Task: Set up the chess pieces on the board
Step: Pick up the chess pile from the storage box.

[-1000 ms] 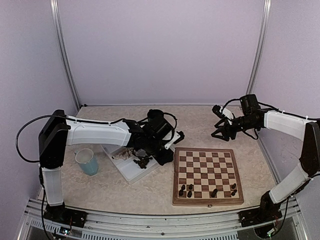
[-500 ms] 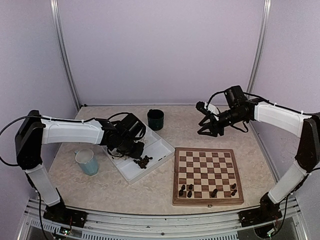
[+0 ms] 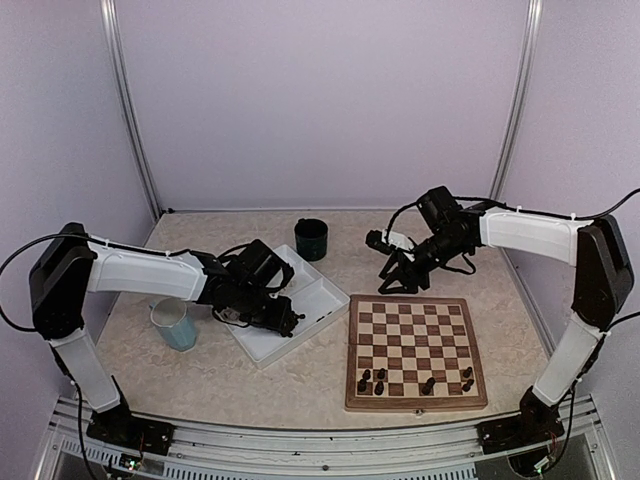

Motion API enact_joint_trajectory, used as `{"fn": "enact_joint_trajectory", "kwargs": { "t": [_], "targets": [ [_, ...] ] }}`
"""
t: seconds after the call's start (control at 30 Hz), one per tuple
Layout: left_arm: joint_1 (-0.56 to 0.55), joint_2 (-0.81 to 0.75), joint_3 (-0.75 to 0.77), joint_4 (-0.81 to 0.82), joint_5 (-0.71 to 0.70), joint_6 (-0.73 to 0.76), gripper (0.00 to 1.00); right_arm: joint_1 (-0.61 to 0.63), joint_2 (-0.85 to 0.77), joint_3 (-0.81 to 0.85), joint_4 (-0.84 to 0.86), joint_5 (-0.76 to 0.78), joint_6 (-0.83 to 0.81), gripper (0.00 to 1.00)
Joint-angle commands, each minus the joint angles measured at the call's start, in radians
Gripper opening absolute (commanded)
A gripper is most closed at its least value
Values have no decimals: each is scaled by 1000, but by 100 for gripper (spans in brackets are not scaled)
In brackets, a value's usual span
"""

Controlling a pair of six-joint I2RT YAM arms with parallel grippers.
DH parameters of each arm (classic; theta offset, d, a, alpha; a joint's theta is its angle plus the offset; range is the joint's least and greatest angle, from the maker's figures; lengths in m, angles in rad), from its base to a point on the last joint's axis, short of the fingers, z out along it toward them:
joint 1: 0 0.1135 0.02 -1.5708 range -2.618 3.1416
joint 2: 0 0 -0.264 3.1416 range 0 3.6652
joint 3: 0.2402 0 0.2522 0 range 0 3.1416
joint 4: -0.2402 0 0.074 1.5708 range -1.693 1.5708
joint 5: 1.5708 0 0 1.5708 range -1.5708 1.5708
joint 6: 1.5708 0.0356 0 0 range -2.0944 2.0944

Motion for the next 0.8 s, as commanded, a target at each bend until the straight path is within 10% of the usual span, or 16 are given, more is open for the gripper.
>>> {"fn": "enact_joint_trajectory", "kwargs": {
  "t": [0.0,0.77],
  "targets": [
    [-21,-7,-3,11,13,6,28,2,-17,-5,-14,11,16,46],
    [-56,-25,7,-26,-116,-51,28,9,-12,-22,5,-8,28,46]
  ]
}}
